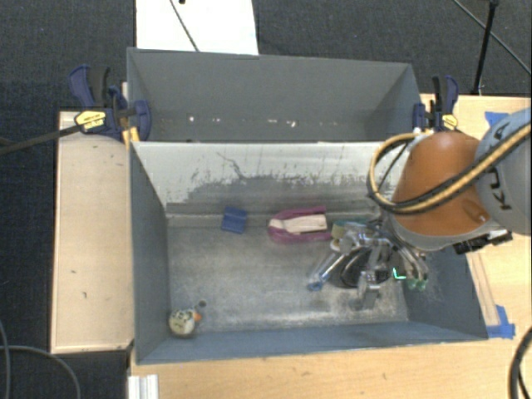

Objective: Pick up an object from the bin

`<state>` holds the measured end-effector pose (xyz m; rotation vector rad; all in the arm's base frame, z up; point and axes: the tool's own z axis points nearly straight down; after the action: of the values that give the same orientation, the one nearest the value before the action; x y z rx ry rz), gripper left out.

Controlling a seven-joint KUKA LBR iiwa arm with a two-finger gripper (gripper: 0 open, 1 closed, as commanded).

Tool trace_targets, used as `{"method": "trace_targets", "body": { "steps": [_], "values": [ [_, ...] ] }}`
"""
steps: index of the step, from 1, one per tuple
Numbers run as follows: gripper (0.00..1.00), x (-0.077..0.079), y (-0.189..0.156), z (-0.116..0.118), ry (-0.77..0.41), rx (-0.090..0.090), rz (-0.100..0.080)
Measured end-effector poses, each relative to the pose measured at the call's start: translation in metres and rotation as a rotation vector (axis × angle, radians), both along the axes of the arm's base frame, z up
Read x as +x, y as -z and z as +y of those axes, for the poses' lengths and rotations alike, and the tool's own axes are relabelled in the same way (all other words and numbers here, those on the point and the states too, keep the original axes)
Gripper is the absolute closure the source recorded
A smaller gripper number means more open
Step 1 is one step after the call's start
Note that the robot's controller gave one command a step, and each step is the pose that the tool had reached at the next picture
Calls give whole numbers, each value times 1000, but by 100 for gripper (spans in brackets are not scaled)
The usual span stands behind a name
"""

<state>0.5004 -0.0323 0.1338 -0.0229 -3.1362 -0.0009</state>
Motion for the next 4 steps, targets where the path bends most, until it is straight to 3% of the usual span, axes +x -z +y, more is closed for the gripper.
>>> {"method": "trace_targets", "body": {
  "steps": [1, 2, 4],
  "values": [
    [0, 45, 64, -32, -26, 3, -14],
    [0, 66, 62, -92, 110, 10, -5],
    [0, 68, 59, -87, 92, 2, -9]
  ]
}}
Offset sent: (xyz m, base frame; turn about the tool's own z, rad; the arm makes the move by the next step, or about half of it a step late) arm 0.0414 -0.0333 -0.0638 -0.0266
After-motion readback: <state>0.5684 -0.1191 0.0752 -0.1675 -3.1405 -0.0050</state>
